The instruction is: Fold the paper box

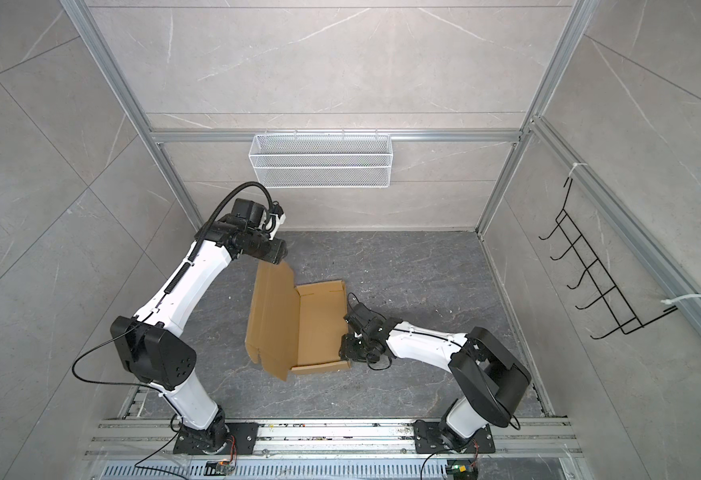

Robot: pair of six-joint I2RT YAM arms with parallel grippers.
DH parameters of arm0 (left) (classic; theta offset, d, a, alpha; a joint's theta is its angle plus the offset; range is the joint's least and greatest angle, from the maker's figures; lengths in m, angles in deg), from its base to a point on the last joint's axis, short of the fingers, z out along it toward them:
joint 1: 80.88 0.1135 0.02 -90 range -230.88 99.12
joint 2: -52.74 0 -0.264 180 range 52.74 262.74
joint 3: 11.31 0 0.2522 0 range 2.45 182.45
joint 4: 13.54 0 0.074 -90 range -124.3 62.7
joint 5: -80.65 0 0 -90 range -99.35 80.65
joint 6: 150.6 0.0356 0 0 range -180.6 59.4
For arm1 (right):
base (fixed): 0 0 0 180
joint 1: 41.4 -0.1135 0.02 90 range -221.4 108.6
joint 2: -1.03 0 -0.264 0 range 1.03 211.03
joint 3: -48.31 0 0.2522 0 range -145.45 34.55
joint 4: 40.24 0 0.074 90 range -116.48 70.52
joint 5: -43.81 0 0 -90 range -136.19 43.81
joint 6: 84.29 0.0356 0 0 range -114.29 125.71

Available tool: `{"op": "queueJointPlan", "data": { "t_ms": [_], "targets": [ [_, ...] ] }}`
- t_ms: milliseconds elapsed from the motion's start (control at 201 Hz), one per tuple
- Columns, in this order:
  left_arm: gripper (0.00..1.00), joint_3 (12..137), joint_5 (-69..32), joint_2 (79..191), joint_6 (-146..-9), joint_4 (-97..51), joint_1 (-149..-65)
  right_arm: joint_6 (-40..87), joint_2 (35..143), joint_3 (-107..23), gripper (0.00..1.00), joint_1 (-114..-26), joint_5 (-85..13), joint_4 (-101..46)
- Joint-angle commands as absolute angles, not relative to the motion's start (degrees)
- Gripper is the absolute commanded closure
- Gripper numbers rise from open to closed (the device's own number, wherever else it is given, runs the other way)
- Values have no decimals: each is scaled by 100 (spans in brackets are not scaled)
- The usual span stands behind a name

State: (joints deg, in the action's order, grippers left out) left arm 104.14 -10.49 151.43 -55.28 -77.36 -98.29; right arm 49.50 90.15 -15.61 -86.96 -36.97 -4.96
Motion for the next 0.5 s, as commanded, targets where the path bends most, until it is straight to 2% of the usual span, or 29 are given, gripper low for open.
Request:
{"op": "queueJointPlan", "data": {
  "t_ms": [0,124,289,493],
  "targets": [
    [43,10245,-1077,14692,-5657,-7404,-9634,3595,8917,-2572,33,-8512,-4176,364],
    [43,10241,-1245,14580,-5678,-7357,-9565,2489,9594,-3830,30,-8385,-4471,910],
    [43,10485,-1759,14602,-5815,-7370,-9714,1624,10578,-5457,28,-8235,-4643,1282],
    [43,10650,-1788,14522,-5823,-7438,-9846,-108,12070,-7722,20,-8189,-4830,2538]
  ]
}}
